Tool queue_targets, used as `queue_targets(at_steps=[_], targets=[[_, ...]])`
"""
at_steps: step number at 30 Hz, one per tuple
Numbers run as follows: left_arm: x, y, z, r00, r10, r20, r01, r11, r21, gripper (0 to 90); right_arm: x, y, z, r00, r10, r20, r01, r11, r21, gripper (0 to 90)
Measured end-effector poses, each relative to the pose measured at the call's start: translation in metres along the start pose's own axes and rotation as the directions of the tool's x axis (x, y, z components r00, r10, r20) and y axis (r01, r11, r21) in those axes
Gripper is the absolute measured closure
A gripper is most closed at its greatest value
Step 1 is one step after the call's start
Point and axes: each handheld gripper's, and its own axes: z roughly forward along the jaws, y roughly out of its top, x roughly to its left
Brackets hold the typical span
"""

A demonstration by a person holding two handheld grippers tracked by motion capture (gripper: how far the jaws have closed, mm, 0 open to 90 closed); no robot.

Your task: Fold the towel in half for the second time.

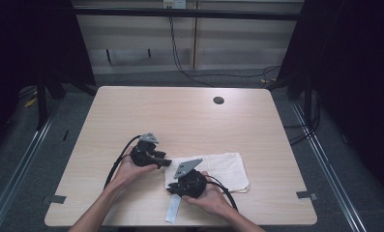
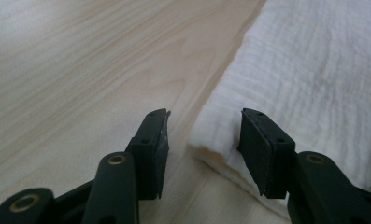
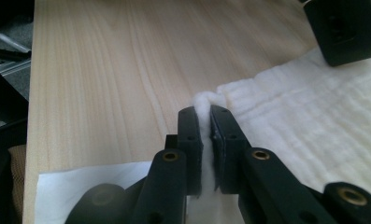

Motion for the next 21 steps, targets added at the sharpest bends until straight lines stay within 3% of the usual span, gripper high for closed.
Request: queue_targets(at_steps=[4,5,10,16,21], targets=[[-0.001,-0.001,0.000,0.9999,0.016,-0.003,-0.016,0.9999,-0.004,59.6,0.000,0.000,0.000,1.0000,0.001,-0.005,-0.001,1.000,0.002,83.6],[-0.002,-0.002,0.000,0.9997,0.018,0.015,-0.019,0.9998,0.002,63.8,0.000,0.000,0.000,1.0000,0.007,-0.003,-0.007,1.000,0.001,83.7],[-0.006,-0.002,0.003,0.9988,0.042,0.024,-0.042,0.9991,0.006,82.3,-0.001,0.001,0.000,0.9998,0.018,0.001,-0.018,1.000,-0.004,84.3],[-0.004,0.000,-0.002,0.9984,0.015,0.054,-0.014,0.9996,-0.023,84.6,-0.004,0.004,-0.008,0.9964,0.078,-0.034,-0.080,0.995,-0.060,84.3],[-0.003,0.001,-0.012,0.9982,0.001,0.060,0.003,0.9981,-0.062,84.6,-0.003,0.005,-0.014,0.9962,0.080,-0.034,-0.082,0.994,-0.076,84.3]])
